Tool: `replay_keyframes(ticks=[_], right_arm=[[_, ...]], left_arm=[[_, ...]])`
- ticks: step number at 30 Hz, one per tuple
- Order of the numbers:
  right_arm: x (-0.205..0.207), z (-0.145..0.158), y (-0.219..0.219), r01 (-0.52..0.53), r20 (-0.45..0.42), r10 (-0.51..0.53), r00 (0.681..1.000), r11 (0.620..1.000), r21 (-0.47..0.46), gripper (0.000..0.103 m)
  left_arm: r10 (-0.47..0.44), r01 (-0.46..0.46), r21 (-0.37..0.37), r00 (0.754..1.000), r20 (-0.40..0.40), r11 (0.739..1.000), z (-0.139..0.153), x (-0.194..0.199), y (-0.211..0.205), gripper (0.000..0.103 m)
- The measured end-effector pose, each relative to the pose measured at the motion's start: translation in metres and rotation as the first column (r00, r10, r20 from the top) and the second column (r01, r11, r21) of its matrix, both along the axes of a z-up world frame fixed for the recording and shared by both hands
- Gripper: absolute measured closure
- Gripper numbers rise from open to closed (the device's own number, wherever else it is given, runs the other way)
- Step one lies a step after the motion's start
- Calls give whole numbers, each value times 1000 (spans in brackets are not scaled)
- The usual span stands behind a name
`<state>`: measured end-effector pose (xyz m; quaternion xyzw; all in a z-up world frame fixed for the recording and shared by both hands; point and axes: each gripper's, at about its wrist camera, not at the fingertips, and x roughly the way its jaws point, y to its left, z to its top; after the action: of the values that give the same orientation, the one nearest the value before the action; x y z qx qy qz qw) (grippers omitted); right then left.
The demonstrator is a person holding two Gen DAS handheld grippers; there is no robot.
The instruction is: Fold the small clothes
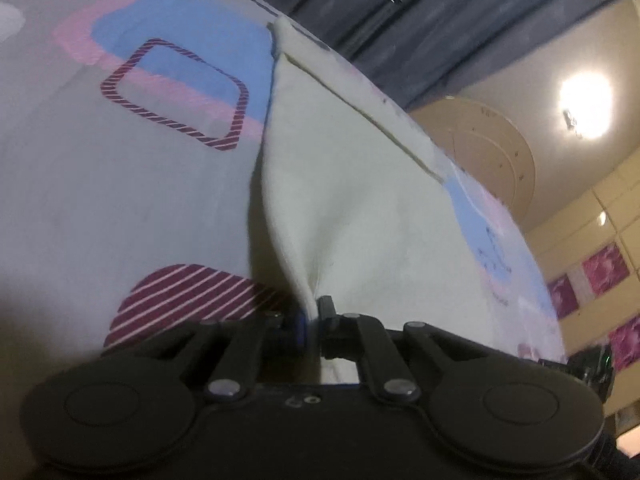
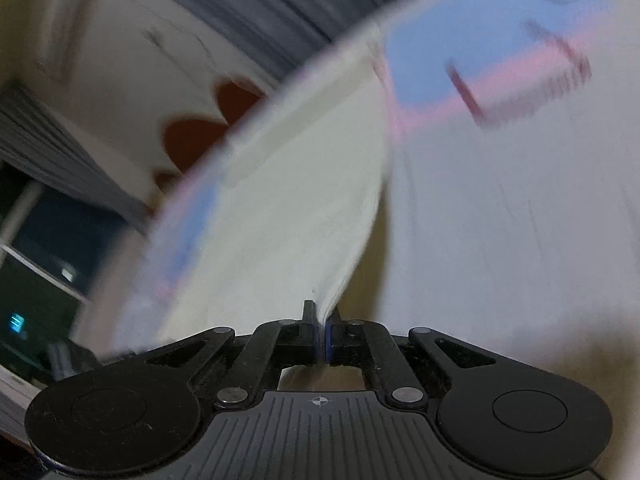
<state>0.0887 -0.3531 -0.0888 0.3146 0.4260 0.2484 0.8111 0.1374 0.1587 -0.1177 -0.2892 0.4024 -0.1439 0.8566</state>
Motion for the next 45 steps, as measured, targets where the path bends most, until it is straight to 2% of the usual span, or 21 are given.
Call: replay_keyframes(ticks=[3,6,8,12,18,22,25,29,36,38,39,40,41,42,44,45], right_arm=[[-5,3,-7,43,27,-45,999,995,90,101],[0,10,-9,47,49,-52,997,994,103,101],[8,24,-4,48,74,-58,996,991,122,101],[30,56,4,74,163,-93,982,990,123,101],[80,93,9,149,238,-182,954,978,149,101],[140,101,9,186,214,-220,952,968,171,101],[186,100,3,201,196,-237,951,962,186,101],[248,85,0,225,143,-254,957,956,190,101],[331,29,-5,247,8,-254,967,944,220,101],[348,14,-8,254,-18,-257,966,938,237,100],[355,8,-9,254,-20,-258,966,932,260,100],[359,6,-11,257,-5,-266,964,924,283,100],[363,3,-13,266,7,-280,960,919,291,96],[366,2,-15,283,11,-299,954,914,289,71],[370,1,-17,303,52,-332,942,906,296,40],[373,2,-17,301,70,-334,940,908,292,40]], left_arm=[[13,-13,-16,1000,-7,1000,-2,-1,2,96],[46,-46,-72,999,-4,996,-1,-2,7,96],[67,-63,-137,998,21,989,5,-2,11,97],[123,-108,-220,991,57,970,26,18,13,97],[208,-171,-278,972,108,945,64,87,14,97],[206,-172,-240,970,126,955,77,152,10,97],[210,-178,-245,971,110,953,76,201,10,97],[240,-220,-258,969,48,941,60,261,15,97],[241,-241,-214,970,-28,947,26,330,22,97],[229,-229,-237,973,-28,944,17,343,24,96],[236,-231,-254,972,-13,939,16,347,25,93],[248,-235,-291,969,9,927,13,348,27,77],[266,-241,-342,964,27,908,10,349,30,62],[281,-251,-365,959,30,897,7,348,31,58],[304,-265,-383,952,44,885,4,353,32,50],[308,-267,-390,950,47,881,2,355,33,49]])
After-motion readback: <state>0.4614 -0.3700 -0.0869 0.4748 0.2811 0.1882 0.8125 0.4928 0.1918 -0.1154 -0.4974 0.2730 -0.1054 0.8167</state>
